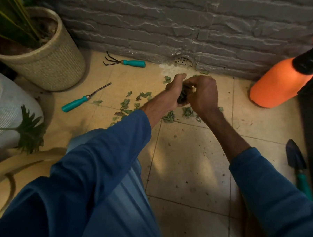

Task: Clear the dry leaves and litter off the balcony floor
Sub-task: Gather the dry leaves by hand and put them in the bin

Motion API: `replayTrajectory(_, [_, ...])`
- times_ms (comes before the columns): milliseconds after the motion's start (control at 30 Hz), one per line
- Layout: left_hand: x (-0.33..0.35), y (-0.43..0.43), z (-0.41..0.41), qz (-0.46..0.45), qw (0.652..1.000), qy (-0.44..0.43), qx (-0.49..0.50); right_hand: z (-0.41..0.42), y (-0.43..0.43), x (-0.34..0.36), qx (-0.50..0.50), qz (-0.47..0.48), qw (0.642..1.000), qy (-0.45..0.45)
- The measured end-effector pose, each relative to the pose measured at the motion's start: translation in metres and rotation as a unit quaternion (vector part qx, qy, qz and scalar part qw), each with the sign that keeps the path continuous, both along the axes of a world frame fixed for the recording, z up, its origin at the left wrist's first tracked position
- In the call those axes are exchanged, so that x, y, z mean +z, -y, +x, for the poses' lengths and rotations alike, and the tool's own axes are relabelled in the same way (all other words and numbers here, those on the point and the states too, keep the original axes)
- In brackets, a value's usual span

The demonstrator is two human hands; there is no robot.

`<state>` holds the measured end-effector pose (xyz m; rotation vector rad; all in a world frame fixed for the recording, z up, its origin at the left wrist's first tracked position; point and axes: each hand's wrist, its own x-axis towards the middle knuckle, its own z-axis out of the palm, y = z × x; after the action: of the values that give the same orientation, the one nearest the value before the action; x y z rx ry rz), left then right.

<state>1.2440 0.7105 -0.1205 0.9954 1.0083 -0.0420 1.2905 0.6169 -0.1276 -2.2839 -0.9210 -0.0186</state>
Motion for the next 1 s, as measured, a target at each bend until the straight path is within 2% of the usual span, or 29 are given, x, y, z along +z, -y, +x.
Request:
replayTrajectory(167, [0.000,0.000,-0.004,0.062,0.997,-0.007,0.034,-0.013,0.000,0.010,0.018,0.061,0.997,-0.039])
replayTrajectory(300, [-0.002,-0.010,-0.008,0.131,0.990,-0.031,0.043,-0.016,0.001,0.012,0.045,0.084,0.990,-0.103])
replayTrajectory(433, [-0.002,-0.024,-0.012,0.131,0.990,-0.027,0.045,-0.015,0.007,0.005,0.067,0.155,0.963,-0.211])
replayTrajectory(533, [0.001,-0.035,-0.021,0.110,0.993,-0.016,0.044,-0.007,0.019,-0.019,0.015,0.193,0.949,-0.248])
replayTrajectory(600, [0.001,-0.042,-0.029,0.104,0.994,-0.013,0.041,-0.004,0.027,-0.043,-0.015,0.129,0.964,-0.231])
replayTrajectory(667, [0.002,-0.048,-0.038,0.100,0.994,-0.015,0.032,-0.009,0.033,-0.065,0.000,0.037,0.979,-0.200])
replayTrajectory(800, [0.000,-0.057,-0.055,0.071,0.997,-0.020,0.021,-0.020,0.030,-0.100,0.064,-0.102,0.976,-0.180])
replayTrajectory(1000, [0.001,-0.066,-0.073,0.051,0.998,-0.024,0.018,-0.037,0.002,-0.129,0.100,-0.151,0.974,-0.133])
